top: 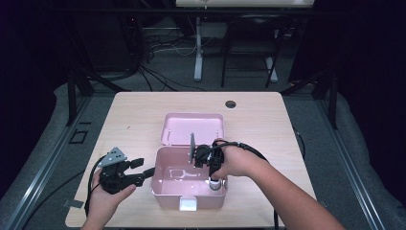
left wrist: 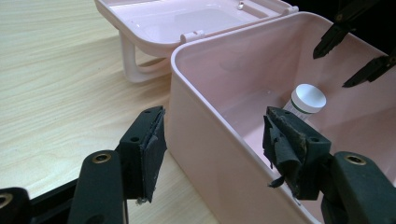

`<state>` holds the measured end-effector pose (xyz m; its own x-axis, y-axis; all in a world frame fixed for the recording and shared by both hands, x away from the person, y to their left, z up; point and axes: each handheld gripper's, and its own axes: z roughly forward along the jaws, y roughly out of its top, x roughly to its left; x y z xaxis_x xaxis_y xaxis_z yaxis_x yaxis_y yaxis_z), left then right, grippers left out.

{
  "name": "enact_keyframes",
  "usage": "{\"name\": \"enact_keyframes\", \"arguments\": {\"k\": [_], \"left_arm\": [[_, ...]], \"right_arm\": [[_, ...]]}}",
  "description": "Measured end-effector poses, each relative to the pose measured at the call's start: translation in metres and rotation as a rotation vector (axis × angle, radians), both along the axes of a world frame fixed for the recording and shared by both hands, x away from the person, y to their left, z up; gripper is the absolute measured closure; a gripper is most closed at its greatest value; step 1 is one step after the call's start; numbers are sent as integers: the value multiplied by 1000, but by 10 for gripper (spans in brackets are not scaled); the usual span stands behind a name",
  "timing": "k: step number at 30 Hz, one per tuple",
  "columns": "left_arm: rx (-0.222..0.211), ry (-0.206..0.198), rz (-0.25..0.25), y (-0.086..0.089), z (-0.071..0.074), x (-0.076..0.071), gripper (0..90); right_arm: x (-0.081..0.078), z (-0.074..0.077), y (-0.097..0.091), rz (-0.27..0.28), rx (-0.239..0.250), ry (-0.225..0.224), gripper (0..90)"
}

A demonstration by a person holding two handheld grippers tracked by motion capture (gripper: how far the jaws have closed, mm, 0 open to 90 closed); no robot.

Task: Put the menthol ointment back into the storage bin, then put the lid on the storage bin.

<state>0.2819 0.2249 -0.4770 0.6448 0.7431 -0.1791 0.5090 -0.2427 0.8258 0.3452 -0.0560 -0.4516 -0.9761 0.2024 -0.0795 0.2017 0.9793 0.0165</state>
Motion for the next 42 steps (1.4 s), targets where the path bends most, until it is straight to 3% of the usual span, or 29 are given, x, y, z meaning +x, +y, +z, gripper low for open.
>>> {"name": "enact_keyframes", "arguments": {"k": [14, 42], "left_arm": [[0, -2, 3, 1, 0, -1, 396], [-9, -5, 3, 0, 1, -2, 405]], "right_arm": [[-3, 26, -17, -40, 73, -37, 466], [3, 37, -47, -158, 186, -98, 406]]}}
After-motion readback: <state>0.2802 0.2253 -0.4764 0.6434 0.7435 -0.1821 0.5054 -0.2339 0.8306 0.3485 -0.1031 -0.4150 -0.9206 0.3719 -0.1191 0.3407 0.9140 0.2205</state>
